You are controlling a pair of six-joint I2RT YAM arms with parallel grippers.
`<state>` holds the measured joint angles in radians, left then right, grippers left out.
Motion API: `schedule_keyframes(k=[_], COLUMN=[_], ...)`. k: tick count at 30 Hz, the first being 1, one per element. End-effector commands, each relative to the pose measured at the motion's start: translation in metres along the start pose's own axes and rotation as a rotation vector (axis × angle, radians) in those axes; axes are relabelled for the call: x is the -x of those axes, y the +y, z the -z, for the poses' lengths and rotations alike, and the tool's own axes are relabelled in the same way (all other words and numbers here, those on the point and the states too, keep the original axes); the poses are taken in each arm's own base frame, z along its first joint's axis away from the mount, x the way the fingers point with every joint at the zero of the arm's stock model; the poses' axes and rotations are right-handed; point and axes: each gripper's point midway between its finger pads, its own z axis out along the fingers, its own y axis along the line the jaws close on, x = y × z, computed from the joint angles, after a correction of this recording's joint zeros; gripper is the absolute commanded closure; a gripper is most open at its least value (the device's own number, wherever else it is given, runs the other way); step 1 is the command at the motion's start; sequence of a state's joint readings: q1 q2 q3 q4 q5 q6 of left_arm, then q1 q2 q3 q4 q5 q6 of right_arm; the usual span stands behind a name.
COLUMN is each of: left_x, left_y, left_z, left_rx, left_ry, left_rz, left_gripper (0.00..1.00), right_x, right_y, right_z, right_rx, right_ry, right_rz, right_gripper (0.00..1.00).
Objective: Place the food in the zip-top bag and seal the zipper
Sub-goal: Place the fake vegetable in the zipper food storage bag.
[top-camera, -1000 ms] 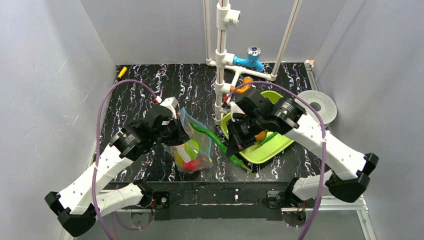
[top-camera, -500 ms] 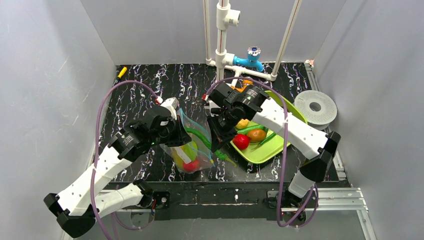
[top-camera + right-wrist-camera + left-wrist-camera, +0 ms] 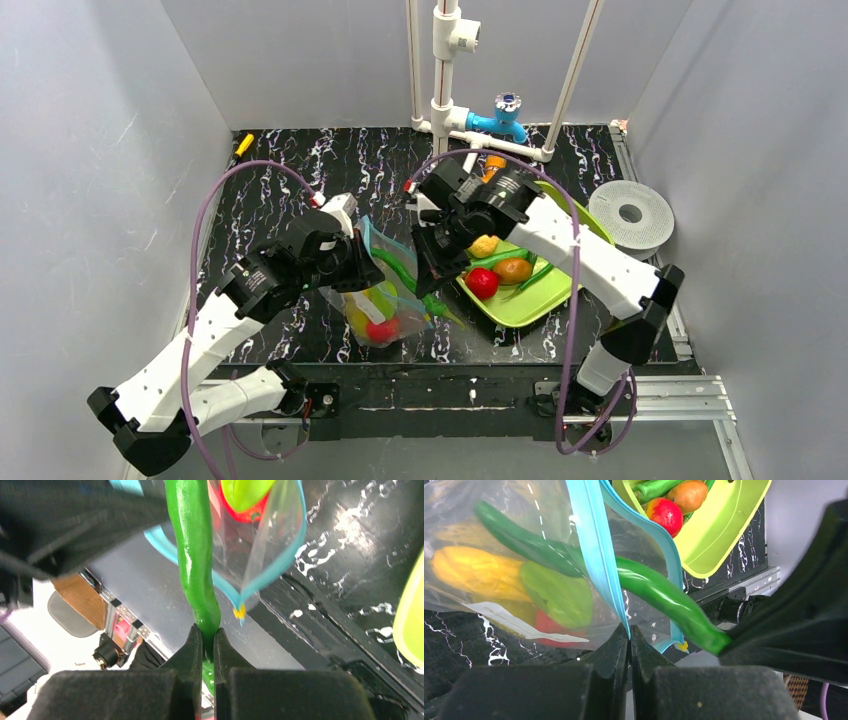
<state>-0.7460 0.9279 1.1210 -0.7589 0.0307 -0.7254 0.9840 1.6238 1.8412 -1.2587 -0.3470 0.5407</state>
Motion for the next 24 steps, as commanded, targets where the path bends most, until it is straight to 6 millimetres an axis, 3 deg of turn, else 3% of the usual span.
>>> schedule_keyframes(k=[1,5,9,15,21,24], left_x=[0.007,0.003,0.002,-0.002,-0.003,-0.005], left_y=[-0.011,-0.010,-0.016,-0.019,-0.021,-0.027], left_z=[0.013,0.012,0.012,0.013,0.012,0.010], left_rx=[-0.053,-0.061,-0.085,-0.100,-0.111,-0.141], left_ry=[-0.031,-0.019,-0.007,0.034,0.048,0.065], left_rz=[0.007,0.008,0.009,-0.028,-0.046,-0.050], left_gripper=[1.00,1.00,1.00,1.00,1.00,1.00], right_x=[0.037,0.065,0.083,0.072,0.054,0.055], right_y=[0.026,0.045,0.044,0.039,0.014,0.018], right_z=[-0.019,-0.024,-0.032,-0.040,-0.029,-0.027], right_rx=[0.087,0.143,0.156,0.167,0.081,0.109], right_ry=[-0.048,-0.107,-0.125,-0.035,-0.010,-0.008], right_rz=[-0.005,-0.004,-0.001,0.056,0.242,0.314], right_gripper=[0.99,0.99,0.99,0.98,0.86,0.81])
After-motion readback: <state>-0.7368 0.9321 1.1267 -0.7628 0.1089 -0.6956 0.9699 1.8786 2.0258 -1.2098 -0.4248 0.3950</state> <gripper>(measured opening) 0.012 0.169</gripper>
